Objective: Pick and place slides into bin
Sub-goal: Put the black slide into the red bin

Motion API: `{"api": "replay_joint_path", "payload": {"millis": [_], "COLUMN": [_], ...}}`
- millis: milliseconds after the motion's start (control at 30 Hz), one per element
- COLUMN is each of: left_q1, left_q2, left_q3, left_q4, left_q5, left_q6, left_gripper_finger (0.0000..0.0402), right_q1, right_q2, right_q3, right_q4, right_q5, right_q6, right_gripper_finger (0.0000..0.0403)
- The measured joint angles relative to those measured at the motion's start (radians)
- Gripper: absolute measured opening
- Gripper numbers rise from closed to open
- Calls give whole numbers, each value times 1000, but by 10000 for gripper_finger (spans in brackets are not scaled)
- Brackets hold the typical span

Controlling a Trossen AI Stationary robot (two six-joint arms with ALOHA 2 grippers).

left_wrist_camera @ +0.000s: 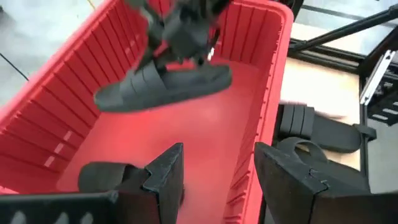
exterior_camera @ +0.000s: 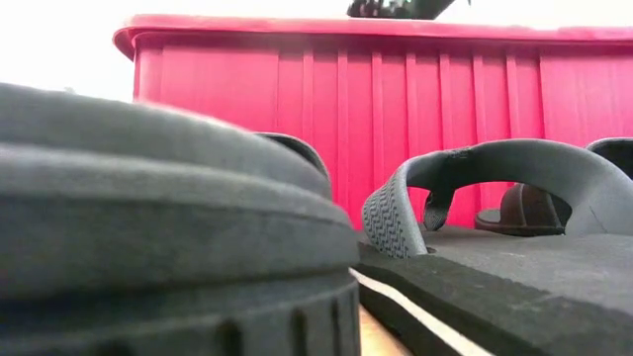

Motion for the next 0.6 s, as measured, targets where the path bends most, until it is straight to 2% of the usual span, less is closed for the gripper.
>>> {"api": "replay_joint_path", "payload": {"millis": [133,300,500,600], "left_q1": [7,16,16,16], "left_q2": [-8,-6,-6,-6], "left_q3": [0,0,0,0], "left_q4": [-2,-10,-12,-13], "left_q5": [-28,-29,-25,-25], "left_q6": [79,173,264,299], "left_gripper_finger": [191,191,191,191], "right_q1": [-11,-12,-30,-32], "right_q2": [40,135,270,320], "right_q3": [-65,-44,60,96], "right_q4": [147,250,212,171], "right_q5": [-2,-3,7,74], "right_q6": [-11,-19,78,109], "right_gripper_finger": [0,0,0,0]}}
